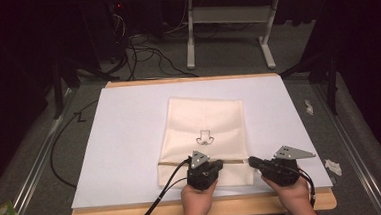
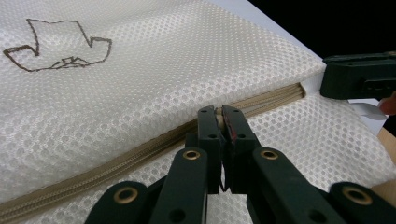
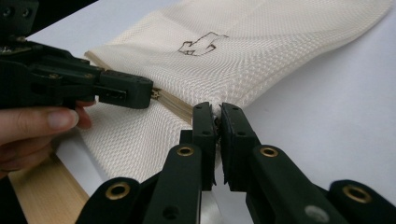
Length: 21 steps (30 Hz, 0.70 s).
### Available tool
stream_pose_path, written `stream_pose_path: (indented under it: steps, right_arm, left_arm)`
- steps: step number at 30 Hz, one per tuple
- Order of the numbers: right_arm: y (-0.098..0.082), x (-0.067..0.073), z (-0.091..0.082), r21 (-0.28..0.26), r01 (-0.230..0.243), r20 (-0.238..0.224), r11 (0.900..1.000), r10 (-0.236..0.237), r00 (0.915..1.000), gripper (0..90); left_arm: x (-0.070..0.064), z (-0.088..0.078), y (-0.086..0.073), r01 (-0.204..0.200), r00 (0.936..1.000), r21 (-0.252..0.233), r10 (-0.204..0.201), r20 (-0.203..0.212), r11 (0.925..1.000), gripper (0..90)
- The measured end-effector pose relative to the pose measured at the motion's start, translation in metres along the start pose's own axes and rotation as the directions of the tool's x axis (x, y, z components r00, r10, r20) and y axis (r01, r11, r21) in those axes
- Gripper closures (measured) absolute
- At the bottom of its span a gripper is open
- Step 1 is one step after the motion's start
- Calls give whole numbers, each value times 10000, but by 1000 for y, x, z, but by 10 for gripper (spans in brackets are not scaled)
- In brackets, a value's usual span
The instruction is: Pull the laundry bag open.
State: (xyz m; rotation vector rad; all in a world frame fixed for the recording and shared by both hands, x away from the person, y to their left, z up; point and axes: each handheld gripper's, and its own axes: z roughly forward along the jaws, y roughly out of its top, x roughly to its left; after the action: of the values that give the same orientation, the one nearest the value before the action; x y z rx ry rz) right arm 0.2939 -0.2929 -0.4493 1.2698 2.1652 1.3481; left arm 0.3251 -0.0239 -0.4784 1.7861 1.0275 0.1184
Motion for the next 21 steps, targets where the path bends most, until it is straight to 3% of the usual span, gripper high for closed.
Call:
stream_pose_path:
  steps: [3,4,7,9,10,11,12,13,14,15,16,17,18,20,21]
  right_arm:
    - [1,-3,-2,7,-149,116,9999,149,9998,868]
    - [1,-3,-2,7,-149,116,9999,149,9998,868]
    - [1,-6,-5,-104,-242,205,9997,244,9995,870]
    - [1,-11,-9,-210,-352,607,9992,364,9975,871]
    - [0,-15,-12,-311,-439,735,9986,461,9962,870]
    - [-1,-25,-18,-440,-892,597,9950,917,9940,870]
    - [-3,-30,-21,-517,-1085,682,9928,1119,9914,870]
    - [-4,-34,-23,-487,-1056,1015,9932,1101,9887,870]
    - [-6,-39,-26,-491,-1057,1164,9932,1108,9870,869]
    - [-8,-48,-29,-587,-1364,1294,9889,1430,9812,868]
    - [-8,-48,-29,-587,-1364,1294,9889,1430,9812,868]
    - [-8,-51,-31,-626,-1458,1514,9873,1538,9764,867]
    - [-9,-56,-31,-684,-1603,1231,9847,1678,9781,865]
    - [-8,-51,-24,-439,-1346,1394,9899,1395,9804,862]
    - [-8,-51,-24,-439,-1346,1394,9899,1395,9804,862]
  left_arm:
    - [3,-6,2,-32,9994,17,33,-358,10000,878]
    - [5,-8,2,-78,9997,-19,78,-217,10000,878]
    - [13,-16,5,-61,9968,-26,59,-792,10000,878]
    - [26,-25,6,195,9912,-73,-203,-1312,9998,879]
    - [40,-33,5,654,9893,-88,-660,-1303,9978,878]
    - [49,-39,4,790,9866,-44,-788,-1426,9969,878]
    - [55,-45,4,774,9807,76,-748,-1804,9970,878]
    - [62,-52,3,828,9769,153,-781,-1988,9965,878]
    - [67,-56,3,864,9752,177,-809,-2062,9961,878]
    - [75,-65,3,1038,9707,211,-966,-2201,9944,878]
    - [79,-69,3,1141,9647,192,-1062,-2408,9933,878]
    - [85,-75,3,1272,9691,182,-1203,-2153,9917,877]
    - [85,-78,3,1197,9696,279,-1108,-2181,9924,876]
    - [83,-80,3,769,9683,522,-621,-2419,9957,875]
    - [84,-80,2,800,9697,688,-617,-2363,9944,875]
